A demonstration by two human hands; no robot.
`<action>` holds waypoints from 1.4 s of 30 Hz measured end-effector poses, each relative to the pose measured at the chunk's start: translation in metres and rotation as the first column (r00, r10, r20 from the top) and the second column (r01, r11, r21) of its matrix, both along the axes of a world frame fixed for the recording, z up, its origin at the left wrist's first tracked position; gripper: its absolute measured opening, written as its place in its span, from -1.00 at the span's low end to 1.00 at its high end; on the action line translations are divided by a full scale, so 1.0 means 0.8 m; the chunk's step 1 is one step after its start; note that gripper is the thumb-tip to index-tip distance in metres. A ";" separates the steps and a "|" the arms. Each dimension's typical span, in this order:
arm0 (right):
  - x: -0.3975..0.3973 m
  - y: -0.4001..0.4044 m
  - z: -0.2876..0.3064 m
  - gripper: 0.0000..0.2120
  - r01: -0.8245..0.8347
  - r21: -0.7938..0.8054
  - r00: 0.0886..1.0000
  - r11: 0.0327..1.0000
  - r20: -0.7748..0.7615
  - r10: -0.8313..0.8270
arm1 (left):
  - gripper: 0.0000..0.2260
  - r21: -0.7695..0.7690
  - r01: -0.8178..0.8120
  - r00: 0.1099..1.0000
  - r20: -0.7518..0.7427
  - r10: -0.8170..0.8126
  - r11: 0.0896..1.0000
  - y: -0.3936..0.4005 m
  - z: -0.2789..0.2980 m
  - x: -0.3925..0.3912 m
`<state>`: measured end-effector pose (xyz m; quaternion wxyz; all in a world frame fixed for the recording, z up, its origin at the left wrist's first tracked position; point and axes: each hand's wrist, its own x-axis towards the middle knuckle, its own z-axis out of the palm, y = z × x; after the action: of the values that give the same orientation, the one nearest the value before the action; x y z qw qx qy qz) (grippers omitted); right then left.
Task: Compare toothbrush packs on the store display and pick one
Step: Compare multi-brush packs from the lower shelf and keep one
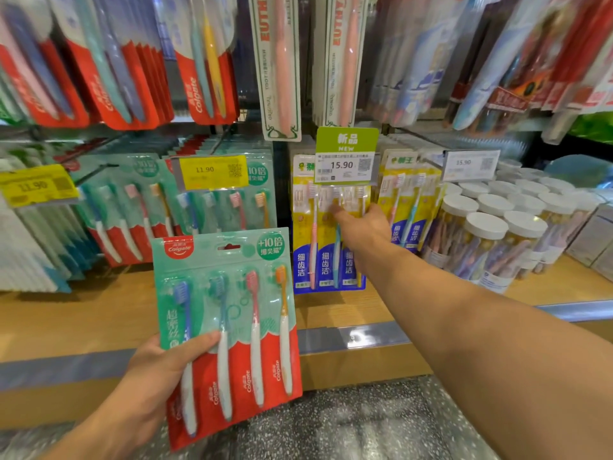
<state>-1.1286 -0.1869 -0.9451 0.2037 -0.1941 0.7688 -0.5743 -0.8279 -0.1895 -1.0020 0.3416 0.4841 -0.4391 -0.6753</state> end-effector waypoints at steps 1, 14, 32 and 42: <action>0.000 -0.003 -0.001 -0.25 -0.001 0.001 1.000 1.000 0.003 0.001 | -0.60 -0.003 0.012 1.000 -0.001 -0.012 1.000 0.001 0.000 0.000; -0.016 0.004 0.002 -0.14 0.002 0.030 1.000 1.000 0.031 -0.002 | -0.34 0.001 0.080 0.996 -0.034 -0.079 0.997 0.001 -0.008 -0.002; 0.069 0.051 -0.023 -0.42 -0.514 -0.062 0.757 0.855 0.437 0.486 | -0.69 0.016 0.102 0.994 -0.046 -0.101 0.995 -0.002 -0.006 -0.011; 0.124 0.041 0.003 -0.75 -0.509 -0.398 0.684 0.764 0.352 0.639 | -0.71 -0.002 0.099 0.985 -0.142 -0.098 0.995 -0.006 0.012 0.001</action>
<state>-1.0297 -0.1540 -0.9425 0.5255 -0.3082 0.5095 -0.6076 -0.8274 -0.1944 -0.9920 0.3368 0.4134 -0.4355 -0.7253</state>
